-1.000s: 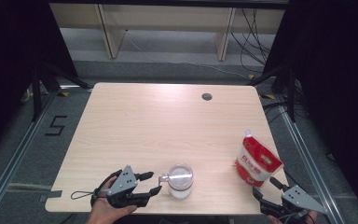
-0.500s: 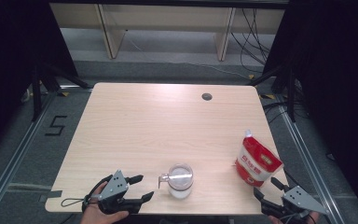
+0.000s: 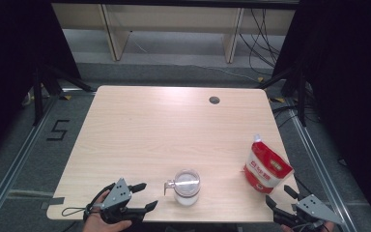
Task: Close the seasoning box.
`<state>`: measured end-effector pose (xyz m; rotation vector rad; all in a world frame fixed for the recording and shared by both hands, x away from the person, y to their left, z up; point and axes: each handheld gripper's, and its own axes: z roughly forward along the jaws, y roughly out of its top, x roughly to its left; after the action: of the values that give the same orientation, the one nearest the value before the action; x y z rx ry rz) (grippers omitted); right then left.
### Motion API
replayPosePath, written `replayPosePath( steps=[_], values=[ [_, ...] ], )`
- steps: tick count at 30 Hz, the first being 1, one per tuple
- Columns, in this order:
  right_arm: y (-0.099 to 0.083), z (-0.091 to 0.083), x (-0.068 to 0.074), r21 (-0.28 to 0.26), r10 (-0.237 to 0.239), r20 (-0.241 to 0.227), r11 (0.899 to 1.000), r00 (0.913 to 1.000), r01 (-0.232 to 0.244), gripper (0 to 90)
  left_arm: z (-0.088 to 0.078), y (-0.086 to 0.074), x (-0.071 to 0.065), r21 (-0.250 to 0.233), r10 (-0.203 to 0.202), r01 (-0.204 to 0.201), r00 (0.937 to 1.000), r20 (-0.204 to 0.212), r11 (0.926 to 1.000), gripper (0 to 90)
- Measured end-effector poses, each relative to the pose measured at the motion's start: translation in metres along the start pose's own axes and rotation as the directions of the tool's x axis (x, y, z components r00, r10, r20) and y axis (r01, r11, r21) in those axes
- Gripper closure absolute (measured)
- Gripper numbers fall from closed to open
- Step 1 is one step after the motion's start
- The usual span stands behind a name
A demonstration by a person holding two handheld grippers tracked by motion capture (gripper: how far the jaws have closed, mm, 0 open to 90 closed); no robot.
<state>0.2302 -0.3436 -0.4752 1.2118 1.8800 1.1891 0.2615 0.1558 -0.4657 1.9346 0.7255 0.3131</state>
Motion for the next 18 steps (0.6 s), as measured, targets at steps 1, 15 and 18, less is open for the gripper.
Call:
replayPosePath(
  steps=[1,15,18],
  values=[
    [0.0,0.0004,-0.0017,0.0,-0.016,-0.003,1.0,0.9999,0.016,27.1,0.0002,-0.0003,0.0,-0.001,-0.004,0.004,1.0,0.005,1.0,32.0],
    [-0.0008,0.0014,-0.0012,0.011,-0.019,-0.001,1.0,0.9998,0.019,27.1,-0.0004,-0.0007,0.0028,0.015,0.027,-0.027,0.9996,-0.001,0.9995,28.7],
    [-0.0007,0.0015,-0.0012,0.009,-0.026,0.004,1.0,0.9997,0.026,27.1,-0.0003,-0.0009,0.0026,0.015,0.027,-0.027,0.9996,-0.001,0.9995,28.6]
  ],
)
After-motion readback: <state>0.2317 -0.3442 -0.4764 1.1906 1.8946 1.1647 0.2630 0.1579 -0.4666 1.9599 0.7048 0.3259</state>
